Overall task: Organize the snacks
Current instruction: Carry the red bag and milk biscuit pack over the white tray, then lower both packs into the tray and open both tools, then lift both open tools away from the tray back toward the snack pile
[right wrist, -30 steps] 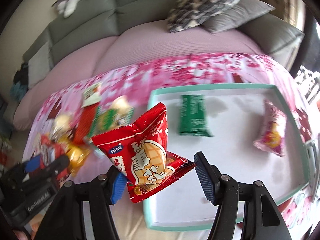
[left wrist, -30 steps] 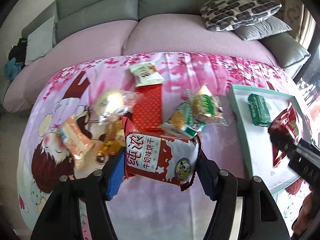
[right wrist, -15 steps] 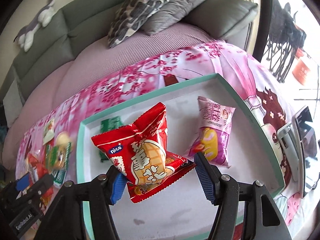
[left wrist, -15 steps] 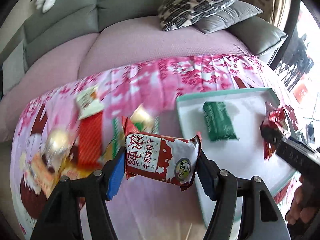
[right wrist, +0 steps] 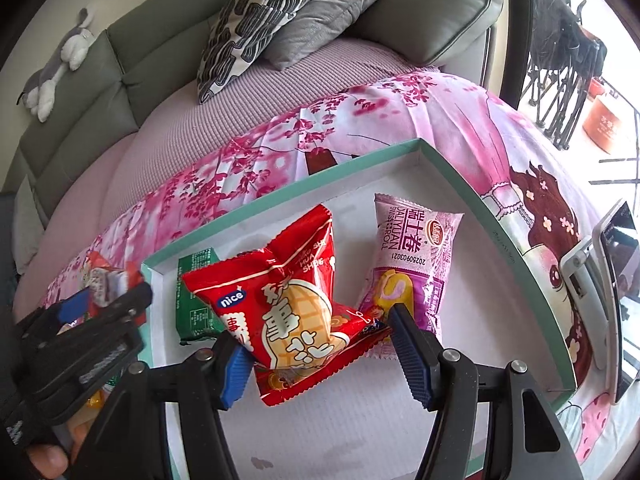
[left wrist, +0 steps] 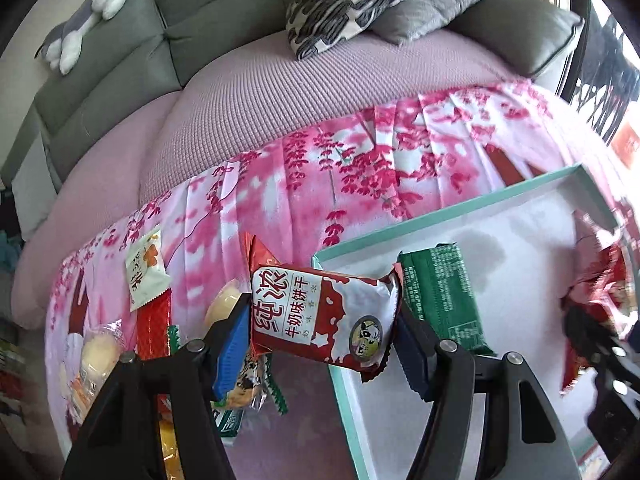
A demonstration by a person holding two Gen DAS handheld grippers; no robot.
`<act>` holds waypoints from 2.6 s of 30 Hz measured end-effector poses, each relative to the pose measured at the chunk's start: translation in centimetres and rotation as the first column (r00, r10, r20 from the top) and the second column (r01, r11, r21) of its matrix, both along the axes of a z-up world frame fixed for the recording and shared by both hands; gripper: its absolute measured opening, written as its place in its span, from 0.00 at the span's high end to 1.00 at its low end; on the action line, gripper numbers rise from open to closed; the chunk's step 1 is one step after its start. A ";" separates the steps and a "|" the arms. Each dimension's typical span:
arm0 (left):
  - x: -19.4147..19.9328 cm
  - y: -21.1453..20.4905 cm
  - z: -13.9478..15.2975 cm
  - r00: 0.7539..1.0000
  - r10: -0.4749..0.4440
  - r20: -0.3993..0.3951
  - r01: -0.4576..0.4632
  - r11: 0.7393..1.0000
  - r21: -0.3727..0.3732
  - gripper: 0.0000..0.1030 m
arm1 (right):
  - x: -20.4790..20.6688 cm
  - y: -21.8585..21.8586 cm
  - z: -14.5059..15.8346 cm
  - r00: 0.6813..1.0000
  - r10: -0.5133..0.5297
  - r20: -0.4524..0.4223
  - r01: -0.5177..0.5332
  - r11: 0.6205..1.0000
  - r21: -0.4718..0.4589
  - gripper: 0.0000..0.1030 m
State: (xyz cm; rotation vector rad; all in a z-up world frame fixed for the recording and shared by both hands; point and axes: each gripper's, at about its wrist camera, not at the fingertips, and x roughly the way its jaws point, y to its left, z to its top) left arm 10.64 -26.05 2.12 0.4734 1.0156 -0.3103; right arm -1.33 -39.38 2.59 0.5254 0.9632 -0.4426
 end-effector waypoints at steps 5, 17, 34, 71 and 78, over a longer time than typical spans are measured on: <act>-0.1 -1.0 -0.7 1.000 -0.025 0.006 0.025 0.999 0.025 0.35 | -0.1 -0.2 0.0 1.000 -0.006 0.009 0.006 1.000 0.010 0.36; -0.7 -3.2 -1.1 0.996 -0.082 -0.027 0.082 0.997 -0.002 0.35 | -0.5 -1.0 -0.1 0.999 -0.035 0.020 0.035 0.999 0.028 0.36; -1.4 -2.5 0.3 0.998 -0.062 -0.012 0.062 0.998 -0.027 0.22 | -0.4 -1.2 -0.1 0.999 -0.029 0.036 0.027 0.998 0.048 0.33; -1.3 5.1 2.5 0.983 0.177 0.046 -0.173 0.981 -0.088 0.06 | 0.0 -0.4 0.2 0.998 0.019 0.052 -0.020 0.999 0.026 0.00; -2.1 6.9 2.5 0.977 0.213 -0.017 -0.213 0.971 -0.110 0.06 | -0.1 0.5 0.6 0.999 0.040 0.014 -0.040 0.999 0.004 0.00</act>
